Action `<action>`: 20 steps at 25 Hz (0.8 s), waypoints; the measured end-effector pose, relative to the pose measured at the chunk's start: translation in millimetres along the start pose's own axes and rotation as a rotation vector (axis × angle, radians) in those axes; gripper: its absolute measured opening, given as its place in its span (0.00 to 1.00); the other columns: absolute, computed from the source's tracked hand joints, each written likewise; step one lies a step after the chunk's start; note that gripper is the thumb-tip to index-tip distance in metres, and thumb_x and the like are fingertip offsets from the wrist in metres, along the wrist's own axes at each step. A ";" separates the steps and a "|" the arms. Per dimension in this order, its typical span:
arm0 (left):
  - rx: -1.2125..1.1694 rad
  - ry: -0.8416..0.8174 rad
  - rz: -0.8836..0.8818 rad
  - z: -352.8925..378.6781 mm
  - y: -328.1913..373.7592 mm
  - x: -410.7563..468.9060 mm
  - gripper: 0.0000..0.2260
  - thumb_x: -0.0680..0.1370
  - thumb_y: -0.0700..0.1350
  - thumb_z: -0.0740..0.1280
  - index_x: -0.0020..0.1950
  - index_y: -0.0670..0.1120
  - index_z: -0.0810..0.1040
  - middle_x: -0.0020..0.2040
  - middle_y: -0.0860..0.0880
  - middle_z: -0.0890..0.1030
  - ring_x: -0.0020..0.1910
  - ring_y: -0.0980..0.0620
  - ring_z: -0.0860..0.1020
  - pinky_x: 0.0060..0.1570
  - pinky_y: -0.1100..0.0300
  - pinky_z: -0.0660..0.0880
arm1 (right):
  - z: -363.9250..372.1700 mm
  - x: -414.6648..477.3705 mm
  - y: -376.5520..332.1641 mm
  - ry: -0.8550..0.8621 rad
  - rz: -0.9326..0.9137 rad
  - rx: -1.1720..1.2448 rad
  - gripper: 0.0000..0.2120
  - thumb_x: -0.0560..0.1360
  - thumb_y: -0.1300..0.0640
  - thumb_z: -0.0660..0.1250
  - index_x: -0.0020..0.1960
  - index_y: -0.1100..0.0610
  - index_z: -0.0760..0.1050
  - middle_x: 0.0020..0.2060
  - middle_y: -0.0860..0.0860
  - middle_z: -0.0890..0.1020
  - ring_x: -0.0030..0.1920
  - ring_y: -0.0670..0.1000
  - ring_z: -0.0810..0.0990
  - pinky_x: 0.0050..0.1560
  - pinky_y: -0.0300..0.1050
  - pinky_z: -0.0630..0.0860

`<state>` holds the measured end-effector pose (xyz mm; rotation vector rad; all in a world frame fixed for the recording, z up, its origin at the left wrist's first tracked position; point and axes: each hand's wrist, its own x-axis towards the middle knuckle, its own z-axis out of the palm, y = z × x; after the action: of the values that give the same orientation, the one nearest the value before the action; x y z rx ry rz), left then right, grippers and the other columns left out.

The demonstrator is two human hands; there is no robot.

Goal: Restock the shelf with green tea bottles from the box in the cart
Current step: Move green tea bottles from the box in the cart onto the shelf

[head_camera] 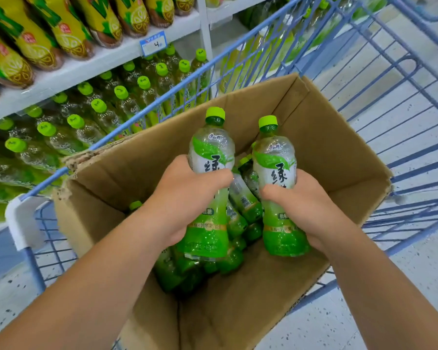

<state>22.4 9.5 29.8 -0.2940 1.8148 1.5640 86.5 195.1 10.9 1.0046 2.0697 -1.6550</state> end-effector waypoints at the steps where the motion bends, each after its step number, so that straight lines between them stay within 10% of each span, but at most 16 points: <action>1: -0.013 0.011 0.008 -8.7 4.6 -10.1 0.09 0.70 0.41 0.73 0.49 0.43 0.80 0.41 0.39 0.83 0.38 0.42 0.85 0.41 0.44 0.82 | 4.9 -8.3 -3.9 -0.012 -0.020 -0.006 0.12 0.68 0.61 0.72 0.51 0.60 0.77 0.39 0.58 0.82 0.39 0.55 0.82 0.39 0.50 0.80; 20: -0.175 0.424 0.410 -291.4 -0.1 -141.5 0.11 0.68 0.42 0.76 0.47 0.54 0.82 0.42 0.53 0.86 0.42 0.48 0.86 0.46 0.42 0.83 | 241.6 -141.2 -158.1 -0.168 -0.392 -0.199 0.17 0.61 0.51 0.78 0.48 0.49 0.79 0.40 0.54 0.86 0.39 0.58 0.86 0.43 0.66 0.83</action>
<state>18.8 -300.4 123.9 -0.3747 2.1629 2.0742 34.3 -92.5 144.6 0.3988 2.3628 -1.5938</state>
